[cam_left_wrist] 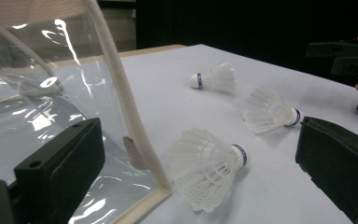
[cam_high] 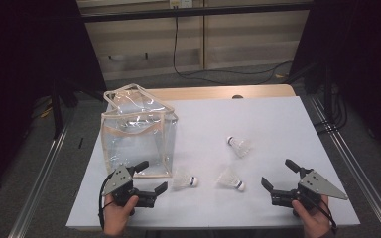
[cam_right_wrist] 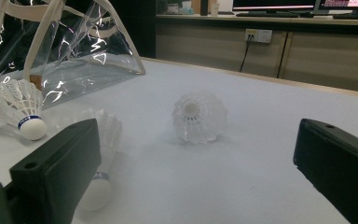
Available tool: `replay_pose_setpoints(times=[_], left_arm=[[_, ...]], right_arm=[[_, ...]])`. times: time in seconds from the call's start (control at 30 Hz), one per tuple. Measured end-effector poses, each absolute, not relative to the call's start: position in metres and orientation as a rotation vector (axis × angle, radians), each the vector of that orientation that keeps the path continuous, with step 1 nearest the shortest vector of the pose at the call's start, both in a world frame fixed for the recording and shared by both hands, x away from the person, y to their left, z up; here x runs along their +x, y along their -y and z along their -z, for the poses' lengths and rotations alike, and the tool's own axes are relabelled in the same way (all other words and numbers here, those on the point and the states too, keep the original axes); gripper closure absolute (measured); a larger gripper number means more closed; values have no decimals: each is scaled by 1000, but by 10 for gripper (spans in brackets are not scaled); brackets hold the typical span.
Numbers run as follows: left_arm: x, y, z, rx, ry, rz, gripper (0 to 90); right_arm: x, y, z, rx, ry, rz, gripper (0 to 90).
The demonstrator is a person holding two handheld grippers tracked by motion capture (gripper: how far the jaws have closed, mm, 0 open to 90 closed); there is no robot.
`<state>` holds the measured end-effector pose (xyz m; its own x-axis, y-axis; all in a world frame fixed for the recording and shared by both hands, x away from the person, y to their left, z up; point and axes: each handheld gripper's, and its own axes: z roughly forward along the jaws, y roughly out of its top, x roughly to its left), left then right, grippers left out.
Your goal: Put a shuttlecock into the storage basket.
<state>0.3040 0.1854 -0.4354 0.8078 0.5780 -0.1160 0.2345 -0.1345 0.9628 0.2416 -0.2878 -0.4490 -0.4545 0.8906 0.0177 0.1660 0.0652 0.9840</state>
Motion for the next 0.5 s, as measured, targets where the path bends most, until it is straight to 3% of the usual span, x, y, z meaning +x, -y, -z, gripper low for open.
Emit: replay_pose_setpoints(times=[0.5], left_arm=[[306, -165, 437, 1776, -625, -262, 18]], right_arm=[[242, 287, 449, 1058, -1704, -1446, 5]])
